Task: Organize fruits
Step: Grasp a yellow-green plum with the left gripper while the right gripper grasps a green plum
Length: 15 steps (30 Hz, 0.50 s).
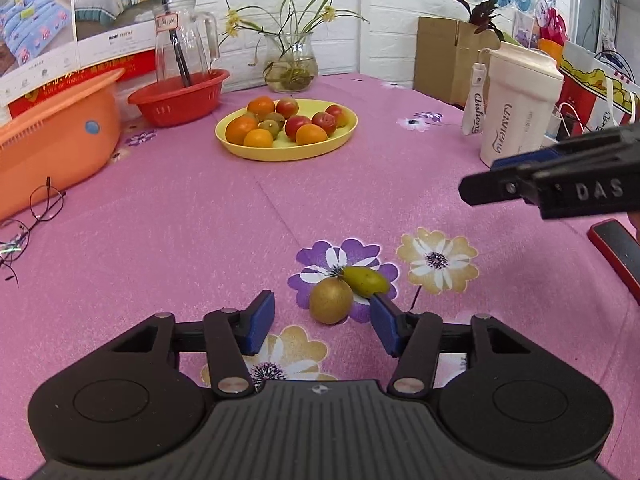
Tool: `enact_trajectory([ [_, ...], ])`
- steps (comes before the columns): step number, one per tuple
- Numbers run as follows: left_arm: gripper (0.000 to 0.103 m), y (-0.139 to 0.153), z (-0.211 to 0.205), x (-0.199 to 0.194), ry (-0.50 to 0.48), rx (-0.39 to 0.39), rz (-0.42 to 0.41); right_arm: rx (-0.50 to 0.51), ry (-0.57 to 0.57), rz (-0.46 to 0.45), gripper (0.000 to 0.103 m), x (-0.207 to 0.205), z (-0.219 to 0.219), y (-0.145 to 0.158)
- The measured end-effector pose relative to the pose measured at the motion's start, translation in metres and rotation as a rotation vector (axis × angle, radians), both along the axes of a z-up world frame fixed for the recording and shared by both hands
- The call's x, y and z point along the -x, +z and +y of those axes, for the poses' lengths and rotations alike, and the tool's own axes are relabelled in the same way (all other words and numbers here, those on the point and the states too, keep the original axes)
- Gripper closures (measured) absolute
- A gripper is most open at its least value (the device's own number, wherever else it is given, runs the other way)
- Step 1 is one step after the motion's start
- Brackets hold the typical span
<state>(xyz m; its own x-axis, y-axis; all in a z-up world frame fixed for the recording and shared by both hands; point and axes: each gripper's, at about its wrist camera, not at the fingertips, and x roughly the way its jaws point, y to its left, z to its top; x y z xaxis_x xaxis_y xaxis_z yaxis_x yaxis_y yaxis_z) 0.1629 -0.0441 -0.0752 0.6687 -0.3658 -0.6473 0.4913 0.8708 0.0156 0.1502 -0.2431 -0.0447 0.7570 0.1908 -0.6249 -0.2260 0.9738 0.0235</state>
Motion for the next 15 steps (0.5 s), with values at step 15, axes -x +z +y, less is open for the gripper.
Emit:
enact_trajectory([
  [15, 0.08, 0.008, 0.016, -0.004, 0.084, 0.034, -0.033, 0.045, 0.201, 0.033, 0.032, 0.006, 0.03, -0.019],
])
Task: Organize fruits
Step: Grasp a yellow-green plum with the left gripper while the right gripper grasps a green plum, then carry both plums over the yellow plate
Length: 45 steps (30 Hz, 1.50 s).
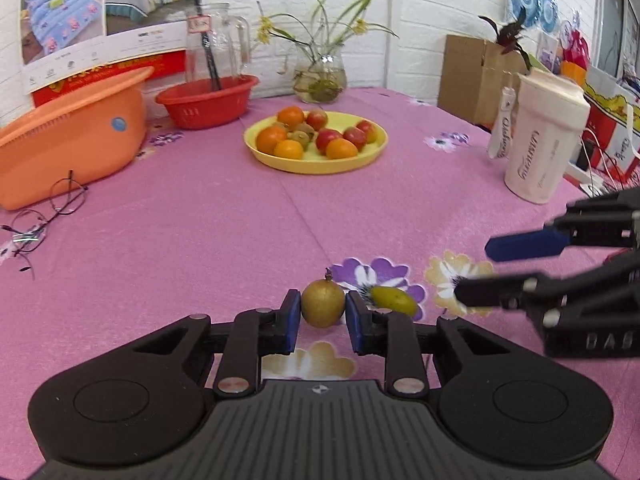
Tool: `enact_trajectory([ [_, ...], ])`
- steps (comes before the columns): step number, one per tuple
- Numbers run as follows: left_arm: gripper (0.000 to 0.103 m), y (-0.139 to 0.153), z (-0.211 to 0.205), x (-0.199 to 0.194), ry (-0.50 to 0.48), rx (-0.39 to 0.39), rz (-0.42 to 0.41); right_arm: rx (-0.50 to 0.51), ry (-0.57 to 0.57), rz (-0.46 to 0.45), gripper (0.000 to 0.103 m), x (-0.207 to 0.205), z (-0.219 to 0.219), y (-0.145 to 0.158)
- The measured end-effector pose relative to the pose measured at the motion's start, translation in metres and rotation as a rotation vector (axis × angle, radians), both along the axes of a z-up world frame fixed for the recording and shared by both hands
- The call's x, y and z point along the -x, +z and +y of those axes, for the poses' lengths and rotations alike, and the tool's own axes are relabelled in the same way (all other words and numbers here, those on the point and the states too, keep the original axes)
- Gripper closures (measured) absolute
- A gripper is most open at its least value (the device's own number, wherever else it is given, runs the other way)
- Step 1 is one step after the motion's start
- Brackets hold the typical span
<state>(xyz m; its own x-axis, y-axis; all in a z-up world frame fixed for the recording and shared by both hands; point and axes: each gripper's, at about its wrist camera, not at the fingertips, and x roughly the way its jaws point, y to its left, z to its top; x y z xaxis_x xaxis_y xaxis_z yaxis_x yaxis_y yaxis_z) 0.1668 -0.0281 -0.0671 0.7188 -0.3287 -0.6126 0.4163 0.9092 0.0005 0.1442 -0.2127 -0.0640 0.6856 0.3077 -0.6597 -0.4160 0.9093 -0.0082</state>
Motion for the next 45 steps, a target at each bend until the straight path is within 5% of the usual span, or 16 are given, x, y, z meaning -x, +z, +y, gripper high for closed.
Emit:
enact_trajectory([
  [21, 0.08, 0.011, 0.042, -0.001, 0.103, 0.037, -0.05, 0.097, 0.035, 0.042, 0.035, -0.021, 0.048, -0.021],
  [45, 0.08, 0.014, 0.015, -0.007, 0.049, 0.02, -0.064, 0.047, -0.08, -0.027, 0.037, -0.029, 0.018, 0.002],
])
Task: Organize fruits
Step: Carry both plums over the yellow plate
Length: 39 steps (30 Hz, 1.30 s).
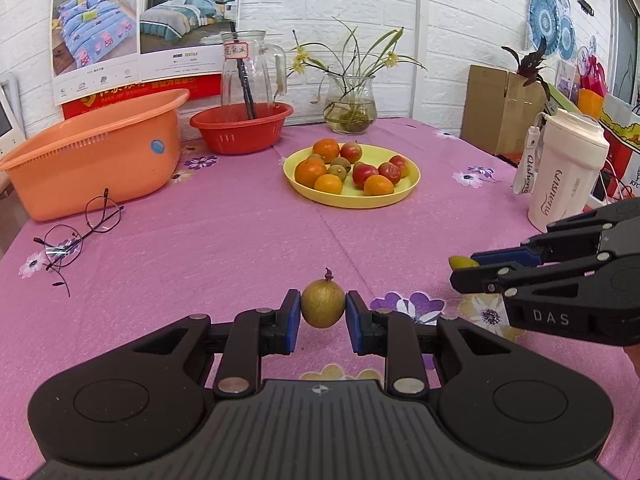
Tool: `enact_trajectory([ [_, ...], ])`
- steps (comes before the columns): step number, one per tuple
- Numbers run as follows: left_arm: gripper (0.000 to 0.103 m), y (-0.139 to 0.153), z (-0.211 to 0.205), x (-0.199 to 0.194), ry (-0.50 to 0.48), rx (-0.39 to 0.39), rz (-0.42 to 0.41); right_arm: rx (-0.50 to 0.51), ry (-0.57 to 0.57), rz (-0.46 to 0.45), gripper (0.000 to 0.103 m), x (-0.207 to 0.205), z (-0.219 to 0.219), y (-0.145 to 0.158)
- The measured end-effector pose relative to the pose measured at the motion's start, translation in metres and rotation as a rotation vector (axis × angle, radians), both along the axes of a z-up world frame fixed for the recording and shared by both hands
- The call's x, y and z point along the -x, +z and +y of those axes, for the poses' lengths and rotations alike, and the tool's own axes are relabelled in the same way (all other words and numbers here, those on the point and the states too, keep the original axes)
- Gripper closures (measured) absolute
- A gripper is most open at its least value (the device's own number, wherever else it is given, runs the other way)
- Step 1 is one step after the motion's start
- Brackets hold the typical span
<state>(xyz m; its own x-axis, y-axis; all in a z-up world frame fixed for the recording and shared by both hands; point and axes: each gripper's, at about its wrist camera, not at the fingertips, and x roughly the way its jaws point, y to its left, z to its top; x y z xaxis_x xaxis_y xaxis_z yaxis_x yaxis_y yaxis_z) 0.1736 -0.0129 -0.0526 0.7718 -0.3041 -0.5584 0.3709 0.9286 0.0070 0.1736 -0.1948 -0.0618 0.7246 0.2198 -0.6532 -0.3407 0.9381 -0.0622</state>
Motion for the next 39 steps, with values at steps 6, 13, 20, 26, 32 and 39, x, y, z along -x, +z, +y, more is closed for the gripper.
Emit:
enact_trajectory([
  [6, 0.08, 0.005, -0.011, -0.006, -0.017, -0.004, -0.011, -0.015, -0.029, -0.016, 0.036, -0.006, -0.008, 0.006],
  [13, 0.08, 0.012, -0.026, -0.017, -0.033, -0.011, -0.017, -0.039, -0.078, -0.032, 0.036, -0.017, -0.021, 0.013],
  [20, 0.08, 0.021, -0.041, -0.03, -0.049, -0.005, -0.028, -0.046, -0.147, -0.049, 0.036, -0.035, -0.032, 0.02],
  [26, 0.08, 0.029, -0.052, -0.051, -0.044, 0.006, -0.028, -0.078, -0.2, -0.069, 0.036, -0.048, -0.041, 0.03],
  [32, 0.08, 0.036, -0.059, -0.072, -0.031, 0.008, -0.038, -0.114, -0.247, -0.11, 0.036, -0.062, -0.046, 0.043],
  [39, 0.08, 0.039, -0.063, -0.097, -0.008, 0.064, -0.008, -0.211, -0.324, -0.134, 0.036, -0.091, -0.05, 0.05],
])
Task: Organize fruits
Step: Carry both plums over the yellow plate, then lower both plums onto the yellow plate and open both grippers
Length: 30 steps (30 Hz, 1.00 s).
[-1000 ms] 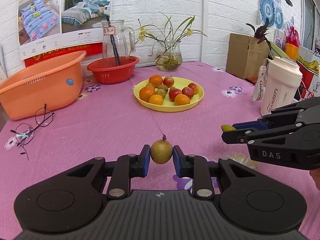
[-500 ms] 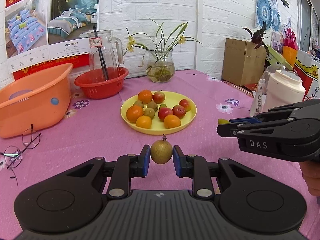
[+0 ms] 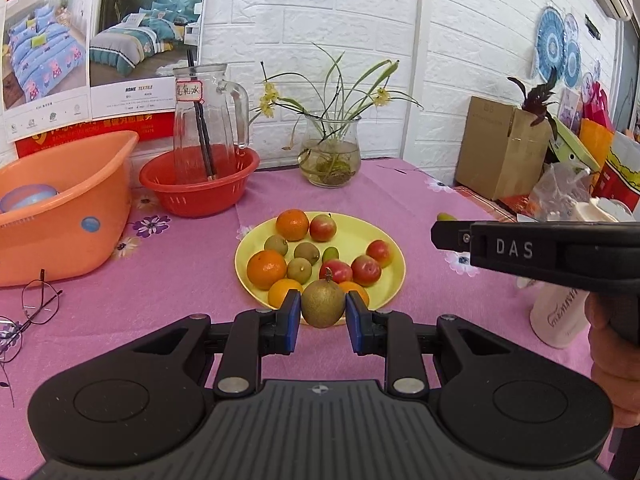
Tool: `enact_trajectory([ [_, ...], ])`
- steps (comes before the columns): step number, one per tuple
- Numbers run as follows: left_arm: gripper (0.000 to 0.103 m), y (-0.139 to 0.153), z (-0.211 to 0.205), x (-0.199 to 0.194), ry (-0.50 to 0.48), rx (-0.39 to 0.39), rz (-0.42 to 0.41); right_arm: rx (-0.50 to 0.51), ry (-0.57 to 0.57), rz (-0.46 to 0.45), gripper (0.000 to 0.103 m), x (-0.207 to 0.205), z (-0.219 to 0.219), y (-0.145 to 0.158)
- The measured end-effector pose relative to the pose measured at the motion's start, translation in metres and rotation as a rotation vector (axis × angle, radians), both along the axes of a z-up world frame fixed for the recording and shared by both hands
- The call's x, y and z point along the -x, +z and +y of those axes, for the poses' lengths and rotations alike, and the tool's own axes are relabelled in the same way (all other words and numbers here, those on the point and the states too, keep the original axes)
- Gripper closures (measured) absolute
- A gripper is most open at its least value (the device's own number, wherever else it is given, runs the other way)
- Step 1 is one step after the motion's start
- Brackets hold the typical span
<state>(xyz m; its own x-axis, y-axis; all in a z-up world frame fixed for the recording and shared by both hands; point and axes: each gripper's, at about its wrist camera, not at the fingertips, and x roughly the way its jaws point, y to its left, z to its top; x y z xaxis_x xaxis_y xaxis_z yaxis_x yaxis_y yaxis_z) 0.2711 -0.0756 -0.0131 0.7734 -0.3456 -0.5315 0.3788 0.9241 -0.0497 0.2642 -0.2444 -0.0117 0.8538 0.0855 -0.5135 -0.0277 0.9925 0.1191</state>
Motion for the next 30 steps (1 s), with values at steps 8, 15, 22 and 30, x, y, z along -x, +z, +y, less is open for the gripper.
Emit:
enact_trajectory([
  [8, 0.08, -0.01, -0.004, -0.023, 0.017, -0.001, 0.015, -0.033, -0.047, -0.006, 0.036, -0.029, -0.018, 0.007],
  [15, 0.08, -0.025, -0.025, -0.038, -0.01, -0.076, 0.027, -0.06, -0.052, 0.051, 0.036, -0.049, -0.021, -0.007],
  [22, 0.08, -0.033, -0.034, -0.051, -0.029, -0.078, 0.041, -0.053, -0.05, 0.062, 0.036, -0.064, -0.021, -0.012],
  [30, 0.08, -0.039, -0.037, -0.057, -0.05, -0.072, 0.052, -0.034, -0.041, 0.087, 0.036, -0.081, -0.016, -0.026],
])
